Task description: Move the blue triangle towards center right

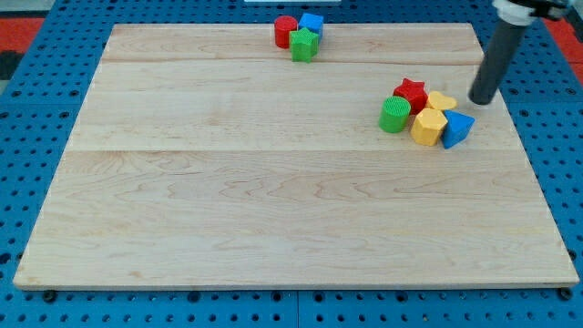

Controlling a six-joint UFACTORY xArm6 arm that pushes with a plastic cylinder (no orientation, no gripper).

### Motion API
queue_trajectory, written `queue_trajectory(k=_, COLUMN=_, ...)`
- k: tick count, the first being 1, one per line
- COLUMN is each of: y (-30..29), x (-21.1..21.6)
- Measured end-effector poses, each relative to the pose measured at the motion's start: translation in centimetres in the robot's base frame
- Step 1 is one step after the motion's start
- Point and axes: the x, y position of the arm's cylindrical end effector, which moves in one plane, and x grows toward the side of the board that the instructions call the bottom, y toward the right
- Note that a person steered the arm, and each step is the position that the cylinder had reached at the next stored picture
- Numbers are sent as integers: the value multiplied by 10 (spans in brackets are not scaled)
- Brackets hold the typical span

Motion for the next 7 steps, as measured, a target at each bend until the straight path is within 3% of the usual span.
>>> queue_trajectory(k=2, y=-56, x=52)
queue_trajectory(k=4, y=-120, x=74)
queue_trajectory(k=5, y=-88, x=80)
queue_trajectory(k=7, y=-87, x=119)
